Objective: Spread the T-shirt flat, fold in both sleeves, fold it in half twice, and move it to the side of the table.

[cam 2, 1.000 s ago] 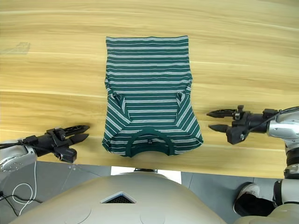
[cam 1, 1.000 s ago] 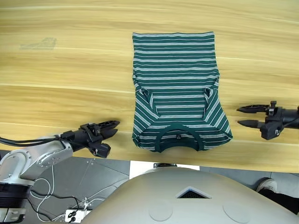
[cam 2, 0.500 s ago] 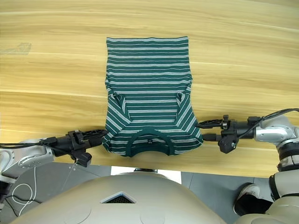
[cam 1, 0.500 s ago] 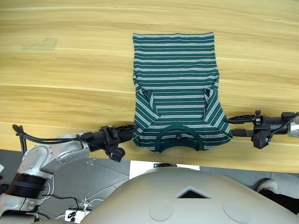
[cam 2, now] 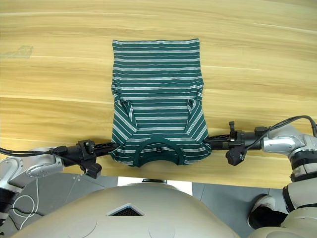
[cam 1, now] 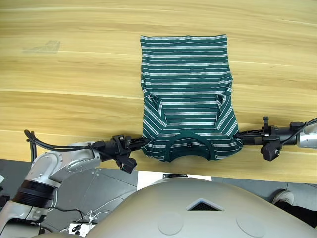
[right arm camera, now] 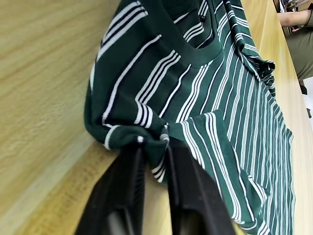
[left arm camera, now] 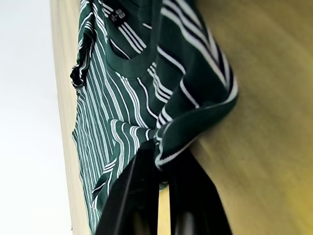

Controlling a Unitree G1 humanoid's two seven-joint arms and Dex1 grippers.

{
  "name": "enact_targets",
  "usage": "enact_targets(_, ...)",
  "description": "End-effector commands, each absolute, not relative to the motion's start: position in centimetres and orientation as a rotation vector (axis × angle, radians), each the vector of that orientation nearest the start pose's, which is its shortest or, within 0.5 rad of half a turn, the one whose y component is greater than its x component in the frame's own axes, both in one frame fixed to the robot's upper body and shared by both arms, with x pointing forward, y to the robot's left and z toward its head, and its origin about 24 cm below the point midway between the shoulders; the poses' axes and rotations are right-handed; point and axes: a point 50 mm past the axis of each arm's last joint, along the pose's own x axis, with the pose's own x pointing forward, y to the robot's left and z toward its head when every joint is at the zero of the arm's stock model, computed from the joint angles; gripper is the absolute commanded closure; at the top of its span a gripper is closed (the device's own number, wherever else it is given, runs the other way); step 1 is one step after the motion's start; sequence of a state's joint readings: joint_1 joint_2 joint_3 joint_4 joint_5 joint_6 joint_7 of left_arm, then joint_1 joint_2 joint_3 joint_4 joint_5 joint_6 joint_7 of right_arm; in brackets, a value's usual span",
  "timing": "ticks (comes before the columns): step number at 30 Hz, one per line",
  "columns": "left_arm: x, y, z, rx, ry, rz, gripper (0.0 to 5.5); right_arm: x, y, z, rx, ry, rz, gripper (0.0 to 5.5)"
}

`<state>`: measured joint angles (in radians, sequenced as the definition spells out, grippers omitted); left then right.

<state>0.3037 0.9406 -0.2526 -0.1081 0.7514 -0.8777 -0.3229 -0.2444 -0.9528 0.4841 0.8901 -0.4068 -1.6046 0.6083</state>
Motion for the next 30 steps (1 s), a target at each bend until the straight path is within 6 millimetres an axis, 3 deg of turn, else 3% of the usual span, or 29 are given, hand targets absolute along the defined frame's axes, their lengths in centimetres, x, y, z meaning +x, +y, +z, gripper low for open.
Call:
enact_targets(1,11.9,21.0,1.6,1.422,-0.152,-1.460,5.49,16.9,-26.9,2.4,-1.114,-0.193,1.657,5.50)
enact_targets(7,11.9,22.5,2.3,1.453,-0.110,-1.447,5.49,16.6,-27.2,1.8,-1.102,-0.080,1.682,5.50)
enact_targets(9,11.6,23.1,2.6,1.460,-0.083,-1.439,5.49,16.5,-27.4,1.3,-1.067,0.040,1.656,5.50)
enact_targets(14,13.4,23.7,3.9,1.547,-0.135,-1.371,5.50,16.8,-27.1,1.7,-0.687,0.371,1.497,5.50)
enact_targets(17,13.9,23.7,4.8,1.391,0.027,-1.318,5.50,18.0,-25.7,4.0,-0.460,0.400,1.465,5.50)
enact_targets(19,13.1,24.0,5.3,1.222,0.213,-1.350,5.50,18.2,-24.7,5.5,-0.338,0.389,1.470,5.50)
enact_targets(23,13.0,23.9,7.4,0.996,0.386,-1.373,5.50,17.0,-23.5,7.1,-0.175,0.437,1.512,5.50)
enact_targets(25,13.1,24.3,8.2,1.019,0.409,-1.359,5.50,17.2,-23.2,7.4,-0.141,0.417,1.474,5.50)
enact_targets(30,11.1,25.0,9.7,0.923,0.520,-1.385,5.50,16.3,-23.4,7.3,-0.121,0.420,1.446,5.50)
